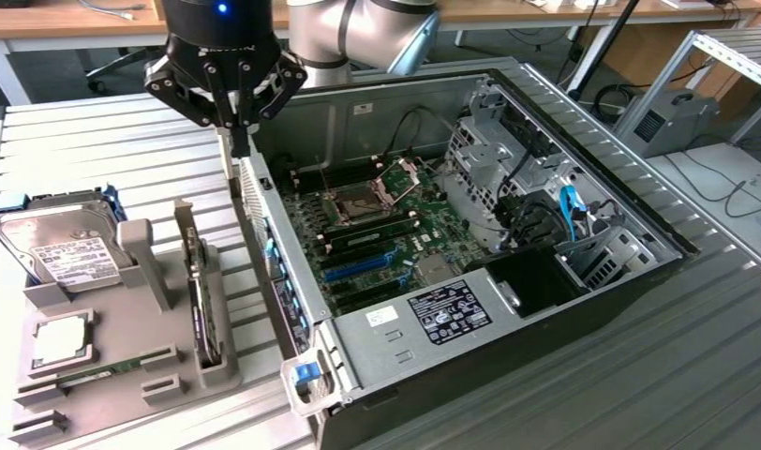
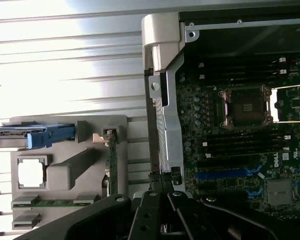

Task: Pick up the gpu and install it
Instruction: 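Reach for the gpu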

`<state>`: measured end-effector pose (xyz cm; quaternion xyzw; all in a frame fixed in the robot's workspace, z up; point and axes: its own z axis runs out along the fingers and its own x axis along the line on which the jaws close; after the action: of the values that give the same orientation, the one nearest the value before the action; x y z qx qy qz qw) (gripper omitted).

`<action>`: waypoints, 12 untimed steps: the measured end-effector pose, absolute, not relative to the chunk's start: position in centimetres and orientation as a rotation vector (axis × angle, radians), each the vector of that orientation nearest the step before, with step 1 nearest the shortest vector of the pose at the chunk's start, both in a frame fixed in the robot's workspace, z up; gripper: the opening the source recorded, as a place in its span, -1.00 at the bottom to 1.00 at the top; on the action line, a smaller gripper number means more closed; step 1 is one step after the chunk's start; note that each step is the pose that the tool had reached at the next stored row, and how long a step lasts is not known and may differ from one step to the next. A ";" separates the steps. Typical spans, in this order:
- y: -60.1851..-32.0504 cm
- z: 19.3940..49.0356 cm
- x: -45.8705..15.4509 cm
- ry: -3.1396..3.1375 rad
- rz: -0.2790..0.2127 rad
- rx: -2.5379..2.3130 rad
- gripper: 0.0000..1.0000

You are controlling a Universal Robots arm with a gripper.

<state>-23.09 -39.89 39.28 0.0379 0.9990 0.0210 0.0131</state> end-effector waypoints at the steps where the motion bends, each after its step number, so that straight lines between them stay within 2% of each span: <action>1: -39.9 39.3 -23.2 3.112 0.065 0.118 -0.79; 12: -39.9 39.3 -24.2 3.112 0.065 0.118 -0.79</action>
<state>-24.17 -39.89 39.27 0.0379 0.9990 0.0209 0.0131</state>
